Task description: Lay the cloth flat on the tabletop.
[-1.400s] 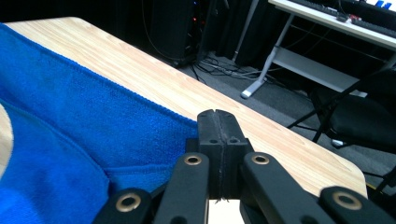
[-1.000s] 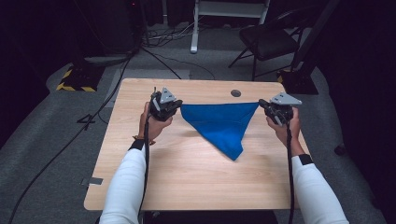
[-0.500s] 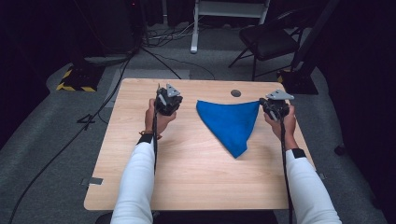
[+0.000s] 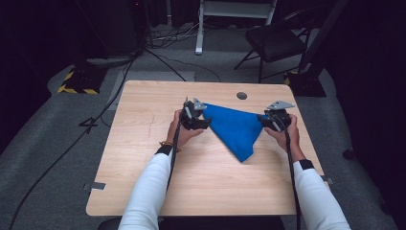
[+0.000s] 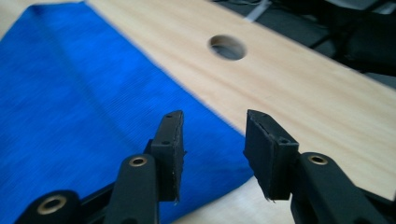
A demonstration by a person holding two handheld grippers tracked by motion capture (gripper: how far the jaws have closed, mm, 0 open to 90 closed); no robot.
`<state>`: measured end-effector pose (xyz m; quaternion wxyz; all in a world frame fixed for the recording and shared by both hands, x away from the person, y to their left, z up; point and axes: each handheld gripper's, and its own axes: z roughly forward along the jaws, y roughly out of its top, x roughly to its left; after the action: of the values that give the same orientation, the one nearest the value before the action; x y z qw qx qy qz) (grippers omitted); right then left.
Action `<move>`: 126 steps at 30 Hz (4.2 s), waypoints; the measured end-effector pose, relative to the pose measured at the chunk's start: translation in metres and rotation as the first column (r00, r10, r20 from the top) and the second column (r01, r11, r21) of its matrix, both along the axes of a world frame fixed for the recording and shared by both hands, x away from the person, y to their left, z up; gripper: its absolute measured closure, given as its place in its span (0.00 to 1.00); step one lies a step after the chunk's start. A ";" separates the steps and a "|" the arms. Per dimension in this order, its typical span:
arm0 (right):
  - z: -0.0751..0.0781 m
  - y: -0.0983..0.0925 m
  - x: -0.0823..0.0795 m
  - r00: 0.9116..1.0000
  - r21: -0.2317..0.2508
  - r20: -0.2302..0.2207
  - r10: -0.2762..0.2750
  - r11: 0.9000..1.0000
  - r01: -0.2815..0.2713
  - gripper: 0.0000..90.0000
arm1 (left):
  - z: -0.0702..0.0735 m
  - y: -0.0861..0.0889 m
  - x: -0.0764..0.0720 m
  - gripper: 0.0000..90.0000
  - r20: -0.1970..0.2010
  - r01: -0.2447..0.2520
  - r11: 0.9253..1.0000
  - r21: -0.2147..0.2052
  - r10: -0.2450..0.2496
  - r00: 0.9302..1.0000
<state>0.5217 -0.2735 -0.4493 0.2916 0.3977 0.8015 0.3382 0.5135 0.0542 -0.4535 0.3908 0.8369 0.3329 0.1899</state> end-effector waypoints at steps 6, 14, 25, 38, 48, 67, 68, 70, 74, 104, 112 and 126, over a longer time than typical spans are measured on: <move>-0.017 -0.005 -0.012 0.998 0.007 -0.056 0.037 0.999 -0.037 0.64 | -0.014 -0.032 -0.005 0.52 -0.052 0.071 0.997 -0.003 -0.071 0.996; -0.034 -0.006 -0.014 0.993 0.006 -0.101 0.064 0.998 -0.064 0.62 | -0.031 -0.059 -0.006 0.62 -0.098 0.118 0.992 0.052 -0.112 0.989; -0.044 -0.002 -0.016 0.988 0.002 -0.124 0.086 0.996 -0.087 0.66 | -0.037 -0.067 -0.013 0.70 -0.117 0.135 0.983 0.126 -0.120 0.986; -0.040 0.006 -0.026 0.978 0.026 -0.127 0.167 0.986 -0.165 0.64 | -0.028 -0.041 -0.042 0.55 -0.089 0.154 0.985 0.078 -0.147 0.985; -0.037 0.022 -0.027 0.970 0.040 -0.108 0.216 0.976 -0.213 0.63 | -0.010 0.009 -0.072 0.38 -0.003 0.138 0.980 0.145 -0.139 0.990; -0.041 0.023 -0.028 0.969 0.053 -0.159 0.190 0.982 -0.184 0.60 | -0.026 0.104 -0.126 0.23 -0.076 0.124 0.986 0.116 -0.116 0.990; -0.042 0.023 -0.027 0.969 0.059 -0.162 0.188 0.982 -0.181 0.61 | -0.028 0.108 -0.126 0.22 -0.096 0.125 0.986 0.114 -0.115 0.989; -0.042 0.023 -0.027 0.967 0.065 -0.168 0.191 0.981 -0.183 0.64 | -0.030 0.114 -0.129 0.22 -0.093 0.107 0.988 0.111 -0.097 0.991; -0.042 0.027 -0.029 0.955 0.061 -0.173 0.240 0.971 -0.233 0.87 | -0.036 0.121 -0.134 0.23 -0.105 0.099 0.987 0.124 -0.086 0.991; 0.001 0.090 -0.080 0.895 0.078 -0.039 0.445 0.894 -0.441 0.99 | -0.050 0.140 -0.142 0.17 -0.148 0.073 0.996 0.047 -0.066 0.987; 0.000 0.111 -0.097 0.866 0.077 -0.037 0.499 0.865 -0.496 0.99 | -0.050 0.140 -0.142 0.17 -0.148 0.073 0.996 0.047 -0.066 0.987; -0.017 0.175 -0.136 0.786 0.006 -0.085 0.613 0.789 -0.614 0.99 | -0.050 0.140 -0.142 0.17 -0.149 0.073 0.996 0.046 -0.065 0.987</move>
<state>0.3860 -0.0988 -0.4659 0.1369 0.1264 0.9021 0.3891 0.3718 0.1944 -0.5034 0.3500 0.8694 0.3267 0.1221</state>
